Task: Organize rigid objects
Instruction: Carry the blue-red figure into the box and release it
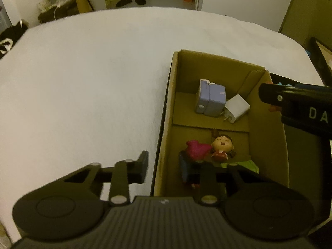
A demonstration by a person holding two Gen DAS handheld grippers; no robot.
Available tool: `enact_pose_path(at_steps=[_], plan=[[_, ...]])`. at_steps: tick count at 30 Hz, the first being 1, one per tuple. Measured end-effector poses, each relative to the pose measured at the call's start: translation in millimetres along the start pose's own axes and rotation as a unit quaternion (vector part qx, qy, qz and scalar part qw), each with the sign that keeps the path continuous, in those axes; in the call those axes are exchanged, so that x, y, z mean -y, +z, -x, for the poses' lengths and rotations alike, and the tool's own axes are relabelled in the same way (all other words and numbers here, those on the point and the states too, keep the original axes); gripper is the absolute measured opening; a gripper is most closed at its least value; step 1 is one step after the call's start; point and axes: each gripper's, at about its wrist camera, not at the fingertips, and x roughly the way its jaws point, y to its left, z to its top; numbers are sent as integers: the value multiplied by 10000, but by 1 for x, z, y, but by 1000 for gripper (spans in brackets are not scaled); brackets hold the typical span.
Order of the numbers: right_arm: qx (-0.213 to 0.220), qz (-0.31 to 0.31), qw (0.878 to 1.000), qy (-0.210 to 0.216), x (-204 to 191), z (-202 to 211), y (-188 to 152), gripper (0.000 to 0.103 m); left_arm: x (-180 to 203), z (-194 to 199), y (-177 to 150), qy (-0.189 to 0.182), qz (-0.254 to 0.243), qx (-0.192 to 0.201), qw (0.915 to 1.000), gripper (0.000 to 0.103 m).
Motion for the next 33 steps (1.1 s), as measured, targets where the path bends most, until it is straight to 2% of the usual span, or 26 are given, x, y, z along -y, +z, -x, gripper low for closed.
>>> enact_pose_path(at_steps=[6, 11, 15, 17, 33], plan=[[-121, -70, 9999, 69, -10, -7, 3, 59, -5, -4, 0, -148, 66, -90, 9998, 9], [-207, -186, 9994, 227, -17, -12, 7, 60, -7, -5, -1, -239, 67, -63, 9997, 9], [-234, -759, 9954, 529, -10, -14, 11, 61, -9, -6, -1, -286, 120, -72, 9995, 9], [-226, -836, 9945, 587, -7, -14, 12, 62, -10, -7, -1, -292, 131, -74, 9995, 9], [-422, -889, 9942, 430, 10, -1, -5, 63, -6, -4, 1, -200, 10, -15, 9998, 9]])
